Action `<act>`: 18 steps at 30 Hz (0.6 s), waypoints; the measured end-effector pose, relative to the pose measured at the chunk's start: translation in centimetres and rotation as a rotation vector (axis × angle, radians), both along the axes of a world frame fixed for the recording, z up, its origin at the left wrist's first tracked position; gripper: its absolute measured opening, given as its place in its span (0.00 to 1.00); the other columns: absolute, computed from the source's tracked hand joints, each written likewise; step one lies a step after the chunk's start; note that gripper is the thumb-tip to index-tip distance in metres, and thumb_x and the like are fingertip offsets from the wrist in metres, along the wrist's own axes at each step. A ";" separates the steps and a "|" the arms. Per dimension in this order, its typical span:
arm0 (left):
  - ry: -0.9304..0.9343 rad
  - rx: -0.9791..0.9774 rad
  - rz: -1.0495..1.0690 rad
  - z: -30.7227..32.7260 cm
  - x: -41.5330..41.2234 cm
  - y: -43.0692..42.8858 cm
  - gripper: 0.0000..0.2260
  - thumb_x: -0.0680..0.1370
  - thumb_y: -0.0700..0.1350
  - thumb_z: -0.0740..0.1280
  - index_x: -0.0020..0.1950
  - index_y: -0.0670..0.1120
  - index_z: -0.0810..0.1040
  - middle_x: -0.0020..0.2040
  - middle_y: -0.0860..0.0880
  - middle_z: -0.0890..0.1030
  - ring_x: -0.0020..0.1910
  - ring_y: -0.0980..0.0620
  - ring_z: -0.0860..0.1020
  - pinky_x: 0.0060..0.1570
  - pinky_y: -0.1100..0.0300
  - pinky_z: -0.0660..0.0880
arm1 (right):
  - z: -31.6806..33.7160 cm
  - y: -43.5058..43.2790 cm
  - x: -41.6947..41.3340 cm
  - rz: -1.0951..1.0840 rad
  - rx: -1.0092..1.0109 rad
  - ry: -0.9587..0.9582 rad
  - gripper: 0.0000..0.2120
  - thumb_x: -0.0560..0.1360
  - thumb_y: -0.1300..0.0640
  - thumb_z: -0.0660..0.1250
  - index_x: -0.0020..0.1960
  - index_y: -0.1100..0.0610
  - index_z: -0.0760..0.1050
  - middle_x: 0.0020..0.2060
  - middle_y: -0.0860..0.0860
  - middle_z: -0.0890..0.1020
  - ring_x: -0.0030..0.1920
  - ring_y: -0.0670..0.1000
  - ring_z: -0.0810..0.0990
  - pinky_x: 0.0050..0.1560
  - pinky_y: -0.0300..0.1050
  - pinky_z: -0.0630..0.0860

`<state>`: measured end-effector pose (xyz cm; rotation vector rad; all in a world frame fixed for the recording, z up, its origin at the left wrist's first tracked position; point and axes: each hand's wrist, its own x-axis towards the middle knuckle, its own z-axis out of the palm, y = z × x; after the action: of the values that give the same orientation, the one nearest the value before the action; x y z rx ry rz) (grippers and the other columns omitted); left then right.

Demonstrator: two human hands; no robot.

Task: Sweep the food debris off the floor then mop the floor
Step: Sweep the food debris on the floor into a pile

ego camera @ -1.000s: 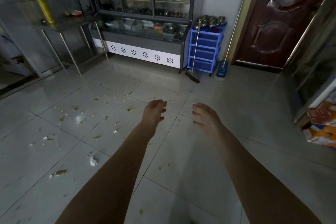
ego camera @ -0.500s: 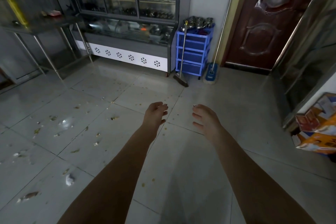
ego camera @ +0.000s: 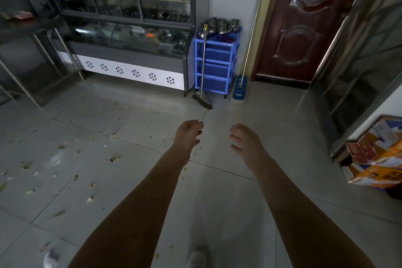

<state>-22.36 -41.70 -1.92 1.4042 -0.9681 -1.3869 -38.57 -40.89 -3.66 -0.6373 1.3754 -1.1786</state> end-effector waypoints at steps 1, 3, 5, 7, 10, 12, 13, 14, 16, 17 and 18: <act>0.002 0.003 -0.010 0.0 -0.3 -1.9 0.13 0.78 0.44 0.63 0.62 0.41 0.73 0.57 0.44 0.77 0.56 0.50 0.76 0.54 0.55 0.73 | 0.0 -1.8 -0.2 -0.006 0.005 0.000 0.21 0.78 0.59 0.63 0.70 0.59 0.67 0.63 0.55 0.74 0.63 0.52 0.73 0.61 0.50 0.71; -0.001 0.005 -0.025 0.0 -0.7 -4.7 0.12 0.79 0.44 0.63 0.61 0.41 0.73 0.57 0.45 0.77 0.56 0.50 0.75 0.55 0.55 0.73 | -0.2 -4.6 -0.5 -0.026 0.003 0.004 0.21 0.77 0.58 0.64 0.70 0.59 0.67 0.63 0.55 0.75 0.62 0.51 0.74 0.61 0.50 0.71; -0.007 0.000 -0.048 -0.1 -1.3 -8.0 0.09 0.79 0.43 0.62 0.58 0.43 0.73 0.56 0.45 0.77 0.56 0.49 0.75 0.55 0.55 0.73 | -0.6 -7.6 -0.9 -0.056 -0.011 0.001 0.22 0.77 0.58 0.65 0.70 0.59 0.67 0.63 0.55 0.75 0.62 0.52 0.74 0.62 0.51 0.71; -0.017 -0.016 -0.068 -0.2 -2.0 -11.2 0.07 0.79 0.43 0.62 0.56 0.44 0.73 0.56 0.45 0.77 0.56 0.49 0.75 0.55 0.55 0.73 | -0.9 -10.4 -1.4 -0.088 -0.018 -0.008 0.22 0.76 0.58 0.66 0.69 0.58 0.67 0.62 0.54 0.75 0.62 0.52 0.74 0.60 0.50 0.71; -0.037 -0.013 -0.092 -0.4 -3.1 -15.2 0.07 0.79 0.43 0.62 0.56 0.45 0.72 0.56 0.45 0.77 0.55 0.50 0.75 0.55 0.54 0.73 | -1.4 -13.8 -2.3 -0.089 -0.003 -0.015 0.22 0.76 0.58 0.66 0.69 0.58 0.67 0.63 0.55 0.75 0.62 0.52 0.74 0.61 0.50 0.71; -0.027 -0.005 -0.092 -0.4 -3.8 -17.3 0.08 0.79 0.43 0.62 0.57 0.45 0.73 0.55 0.45 0.77 0.55 0.50 0.75 0.55 0.55 0.73 | -1.4 -15.6 -3.2 -0.085 -0.005 -0.010 0.22 0.76 0.58 0.66 0.69 0.58 0.67 0.64 0.55 0.74 0.63 0.52 0.73 0.62 0.50 0.70; -0.025 0.002 -0.093 -0.4 -4.3 -18.6 0.09 0.79 0.43 0.62 0.58 0.44 0.73 0.55 0.46 0.77 0.54 0.50 0.76 0.55 0.55 0.73 | -1.5 -16.8 -3.8 -0.095 -0.008 -0.005 0.23 0.76 0.57 0.66 0.69 0.58 0.67 0.64 0.55 0.74 0.63 0.52 0.73 0.61 0.50 0.70; -0.025 0.006 -0.098 -0.5 -5.1 -20.2 0.08 0.79 0.43 0.62 0.57 0.44 0.73 0.54 0.46 0.77 0.54 0.50 0.76 0.55 0.55 0.73 | -1.6 -18.2 -4.6 -0.103 -0.013 -0.001 0.23 0.76 0.57 0.66 0.70 0.58 0.67 0.64 0.55 0.74 0.64 0.52 0.73 0.60 0.49 0.70; -0.020 0.004 -0.101 -0.7 -5.8 -21.8 0.06 0.79 0.43 0.62 0.54 0.45 0.73 0.53 0.46 0.77 0.52 0.51 0.76 0.54 0.55 0.73 | -1.3 -19.8 -5.4 -0.100 -0.021 0.015 0.23 0.76 0.58 0.65 0.70 0.59 0.66 0.64 0.55 0.74 0.64 0.53 0.73 0.61 0.50 0.70; -0.015 0.006 -0.106 -0.8 -6.5 -22.9 0.05 0.79 0.43 0.62 0.53 0.46 0.73 0.52 0.46 0.77 0.52 0.51 0.76 0.54 0.55 0.73 | -1.2 -20.9 -6.1 -0.106 -0.022 0.018 0.23 0.77 0.58 0.65 0.70 0.59 0.66 0.64 0.55 0.74 0.64 0.53 0.73 0.62 0.50 0.70; -0.017 0.005 -0.112 -1.1 -7.3 -24.2 0.04 0.78 0.43 0.63 0.53 0.46 0.73 0.52 0.46 0.77 0.52 0.51 0.76 0.55 0.54 0.72 | -1.3 -22.2 -6.8 -0.122 -0.020 0.016 0.22 0.77 0.59 0.64 0.69 0.59 0.66 0.64 0.56 0.74 0.65 0.54 0.73 0.62 0.50 0.70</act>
<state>-29.62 -65.90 -2.99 1.3856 -1.0683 -1.4622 -45.35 -63.07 -4.97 -0.5841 1.4339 -1.2879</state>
